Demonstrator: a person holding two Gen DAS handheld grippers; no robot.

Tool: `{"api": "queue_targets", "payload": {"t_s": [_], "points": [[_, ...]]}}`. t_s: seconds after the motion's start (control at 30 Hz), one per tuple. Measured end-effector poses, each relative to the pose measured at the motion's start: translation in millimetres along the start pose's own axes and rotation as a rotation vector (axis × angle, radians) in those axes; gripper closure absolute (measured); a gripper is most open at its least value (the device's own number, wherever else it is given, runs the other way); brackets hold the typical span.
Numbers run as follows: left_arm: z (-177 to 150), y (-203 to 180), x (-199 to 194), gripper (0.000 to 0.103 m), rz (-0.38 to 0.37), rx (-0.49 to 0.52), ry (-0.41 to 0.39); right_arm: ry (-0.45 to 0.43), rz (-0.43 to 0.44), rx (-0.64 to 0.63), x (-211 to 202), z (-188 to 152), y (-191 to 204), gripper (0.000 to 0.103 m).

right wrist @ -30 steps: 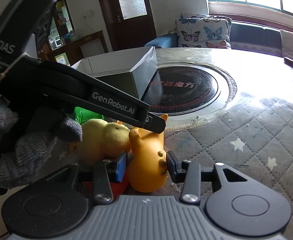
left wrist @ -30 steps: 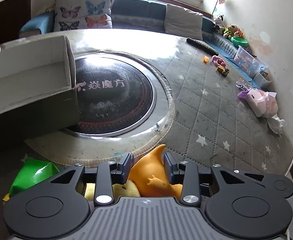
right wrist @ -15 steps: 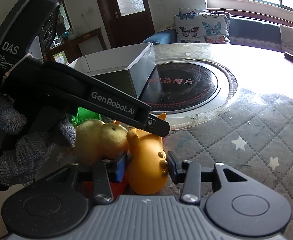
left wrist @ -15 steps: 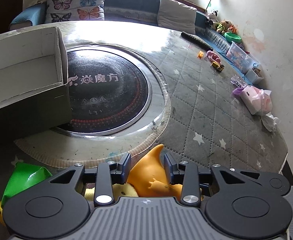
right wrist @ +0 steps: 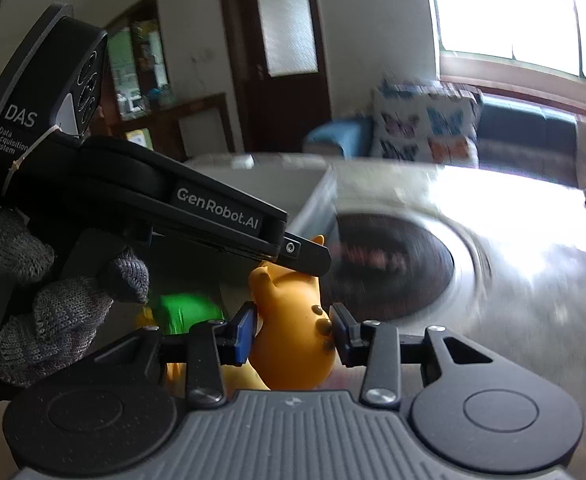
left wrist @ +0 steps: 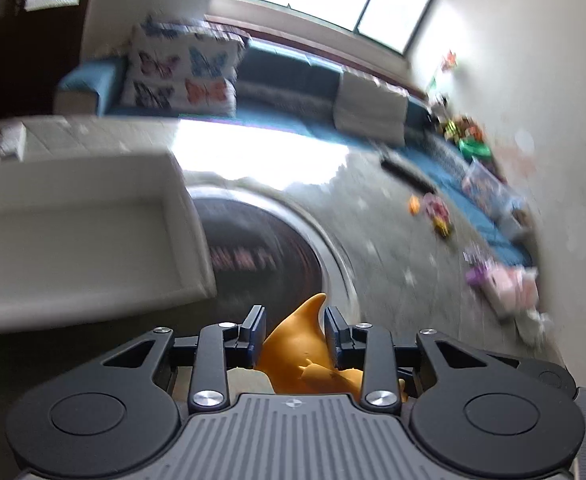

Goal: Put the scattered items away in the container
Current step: 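Lift the orange toy with the left gripper and carry it over the white box, then open the left gripper to drop the orange toy into the box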

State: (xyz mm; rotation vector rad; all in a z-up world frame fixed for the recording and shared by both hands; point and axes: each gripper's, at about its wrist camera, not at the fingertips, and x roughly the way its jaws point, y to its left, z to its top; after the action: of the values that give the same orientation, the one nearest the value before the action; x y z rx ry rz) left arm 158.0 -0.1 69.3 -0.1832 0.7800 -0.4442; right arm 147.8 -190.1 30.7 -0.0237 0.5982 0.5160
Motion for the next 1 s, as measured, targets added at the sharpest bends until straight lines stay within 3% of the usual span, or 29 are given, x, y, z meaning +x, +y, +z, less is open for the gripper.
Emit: {"api": "queue_targets", "payload": {"t_s": [0.2, 0.47, 0.73, 1.0], "points": [[43, 30, -10, 0.069, 0.056, -0.022, -0.092, -0.078, 0.031, -0.062, 35, 47, 14, 0.064], [84, 94, 17, 0.069, 0.110, -0.085, -0.083, -0.065, 0.074, -0.072, 109, 85, 22, 0.064], [86, 137, 59, 0.069, 0.139, -0.126, -0.017, 0.021, 0.091, -0.055, 175, 83, 17, 0.064], [77, 149, 87, 0.071, 0.137, -0.146, 0.042, 0.077, 0.072, -0.084, 188, 69, 22, 0.064]]}}
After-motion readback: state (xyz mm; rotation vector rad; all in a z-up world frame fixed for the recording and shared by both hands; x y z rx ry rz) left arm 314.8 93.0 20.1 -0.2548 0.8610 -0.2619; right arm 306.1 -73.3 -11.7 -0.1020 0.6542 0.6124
